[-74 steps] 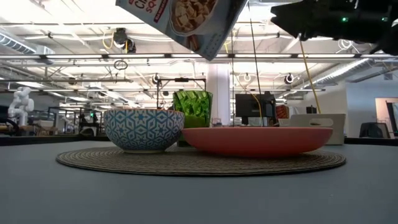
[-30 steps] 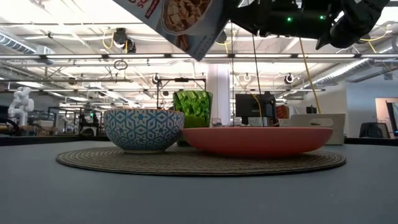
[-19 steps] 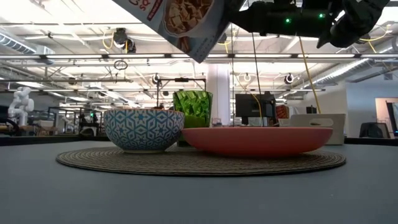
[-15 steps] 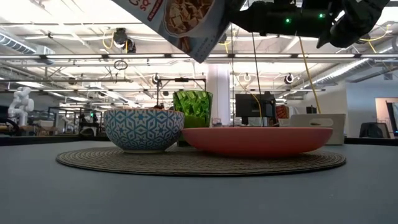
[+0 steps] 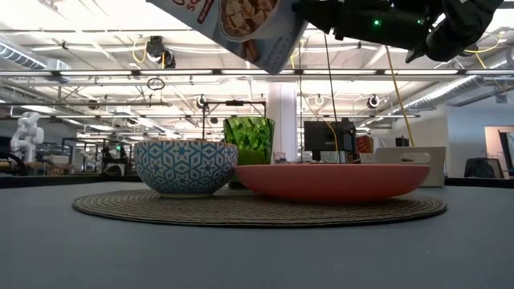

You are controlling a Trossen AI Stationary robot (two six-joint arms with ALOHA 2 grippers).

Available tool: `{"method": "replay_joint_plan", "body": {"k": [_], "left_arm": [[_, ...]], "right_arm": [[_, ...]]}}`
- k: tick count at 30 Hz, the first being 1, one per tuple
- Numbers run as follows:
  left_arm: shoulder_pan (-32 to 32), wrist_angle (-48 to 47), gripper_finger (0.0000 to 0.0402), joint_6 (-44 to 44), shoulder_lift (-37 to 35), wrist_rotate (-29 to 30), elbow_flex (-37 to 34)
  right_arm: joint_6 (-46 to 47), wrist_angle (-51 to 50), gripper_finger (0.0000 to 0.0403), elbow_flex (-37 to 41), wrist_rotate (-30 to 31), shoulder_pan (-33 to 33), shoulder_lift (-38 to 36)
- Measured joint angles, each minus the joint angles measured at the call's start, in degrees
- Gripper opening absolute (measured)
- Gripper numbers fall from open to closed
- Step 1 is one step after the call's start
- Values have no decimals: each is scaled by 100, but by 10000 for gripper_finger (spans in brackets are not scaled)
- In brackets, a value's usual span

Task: Arrange a breakfast setting
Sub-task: Pour the cereal from the blue cereal box into the orange bowl

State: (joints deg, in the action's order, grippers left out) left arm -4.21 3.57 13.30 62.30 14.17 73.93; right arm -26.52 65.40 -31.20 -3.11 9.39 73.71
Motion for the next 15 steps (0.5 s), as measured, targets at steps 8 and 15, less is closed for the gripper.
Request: {"method": "replay_joint_plan", "body": {"k": [8, 15], "left_arm": [[0, 2, 3, 72, 0, -66, 0], [0, -2, 3, 72, -4, -68, 0]], "right_arm": [[45, -1, 260, 2, -5, 0, 0], [45, -2, 200, 4, -14, 0, 0]]}}
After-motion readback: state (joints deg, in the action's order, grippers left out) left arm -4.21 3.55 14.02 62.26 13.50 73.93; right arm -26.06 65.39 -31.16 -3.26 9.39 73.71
